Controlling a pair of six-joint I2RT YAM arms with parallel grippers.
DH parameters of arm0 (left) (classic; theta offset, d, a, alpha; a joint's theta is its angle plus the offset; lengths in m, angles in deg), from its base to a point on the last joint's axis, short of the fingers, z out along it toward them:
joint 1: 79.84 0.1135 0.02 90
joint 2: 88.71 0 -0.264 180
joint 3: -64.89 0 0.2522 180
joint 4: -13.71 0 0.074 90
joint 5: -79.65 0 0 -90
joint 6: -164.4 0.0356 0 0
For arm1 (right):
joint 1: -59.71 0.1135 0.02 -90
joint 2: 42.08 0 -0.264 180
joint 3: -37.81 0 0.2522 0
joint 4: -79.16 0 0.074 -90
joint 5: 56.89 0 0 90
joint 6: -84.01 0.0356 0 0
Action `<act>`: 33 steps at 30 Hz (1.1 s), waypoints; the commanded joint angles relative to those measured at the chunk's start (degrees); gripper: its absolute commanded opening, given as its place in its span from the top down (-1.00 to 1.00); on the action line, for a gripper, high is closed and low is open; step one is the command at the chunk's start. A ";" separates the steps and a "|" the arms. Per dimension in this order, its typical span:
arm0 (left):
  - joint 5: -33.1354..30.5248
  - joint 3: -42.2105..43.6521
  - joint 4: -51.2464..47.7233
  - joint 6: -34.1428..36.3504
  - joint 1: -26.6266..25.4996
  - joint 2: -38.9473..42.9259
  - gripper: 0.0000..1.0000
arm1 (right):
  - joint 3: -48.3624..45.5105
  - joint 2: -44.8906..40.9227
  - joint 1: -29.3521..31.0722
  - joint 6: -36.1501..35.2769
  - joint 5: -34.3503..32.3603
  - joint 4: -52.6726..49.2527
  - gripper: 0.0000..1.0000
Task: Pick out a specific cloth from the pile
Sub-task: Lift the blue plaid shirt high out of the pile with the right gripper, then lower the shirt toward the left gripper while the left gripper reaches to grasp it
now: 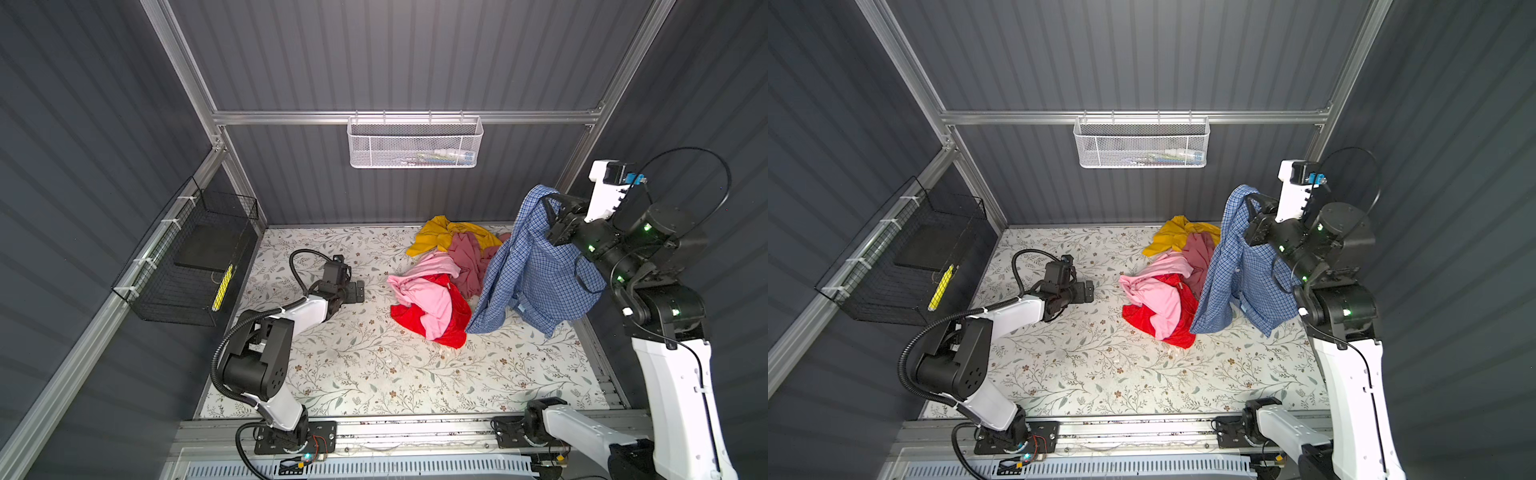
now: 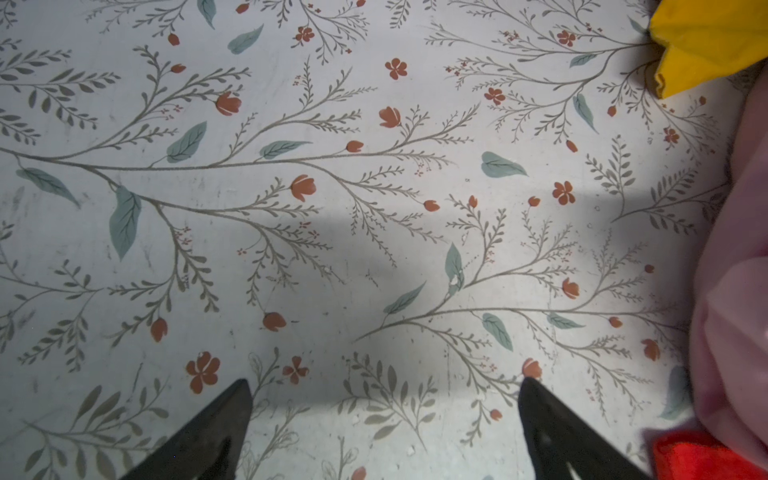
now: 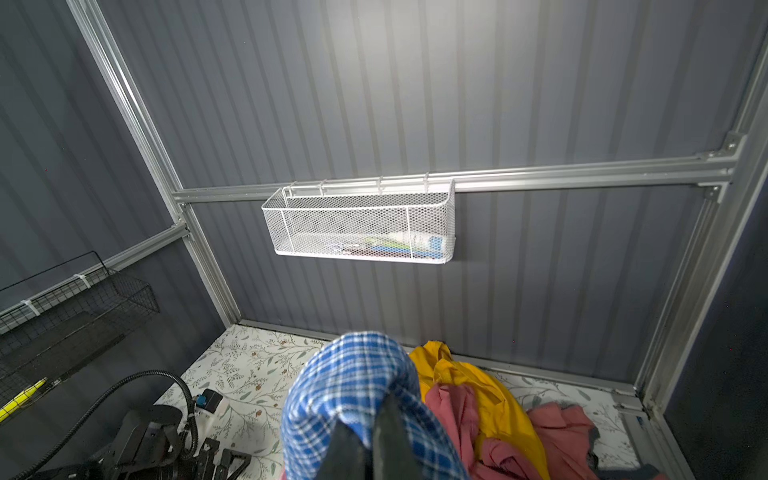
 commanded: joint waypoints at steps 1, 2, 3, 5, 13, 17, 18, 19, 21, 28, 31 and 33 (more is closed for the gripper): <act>-1.03 -2.23 -0.56 1.88 -1.18 0.12 -1.00 | 3.87 1.60 0.96 0.84 3.88 3.25 1.00; -0.99 -2.53 -0.64 1.88 -1.31 0.19 -1.00 | 4.14 2.30 1.81 1.19 4.66 3.22 1.00; -1.00 -2.67 -0.65 1.92 -1.47 0.28 -1.00 | 4.07 3.72 3.10 1.43 5.13 3.48 1.00; -1.12 -2.72 -0.26 1.71 -1.90 0.71 -1.00 | 4.20 6.16 6.21 1.11 5.17 3.91 1.00; -2.67 -1.60 -0.13 1.18 -2.46 4.19 -0.99 | 7.92 11.93 14.07 -0.62 6.74 2.48 1.00; 1.01 -1.53 0.71 2.88 -3.34 7.87 -1.00 | 6.08 12.67 14.87 2.44 7.80 4.87 1.00; 2.22 -2.11 0.60 4.20 -4.48 8.57 -1.00 | 5.34 13.20 15.22 3.21 8.32 4.92 1.00; 3.40 -2.99 0.38 5.32 -5.76 9.12 -1.00 | 4.71 13.58 15.64 3.69 8.66 6.81 1.00; 4.90 -5.17 -0.69 7.64 -8.13 9.05 -1.00 | 2.42 14.69 16.52 5.06 9.90 8.40 1.00; 13.38 -11.61 1.17 7.72 -13.12 4.76 -1.00 | -13.53 15.06 17.22 9.27 13.50 16.66 1.00; 15.39 -14.01 0.03 8.63 -15.27 2.86 -1.00 | -17.68 15.23 17.08 7.72 10.94 14.62 1.00; 16.12 -14.65 -0.92 9.13 -16.38 2.06 -1.00 | -20.77 14.87 16.95 7.05 9.85 14.16 1.00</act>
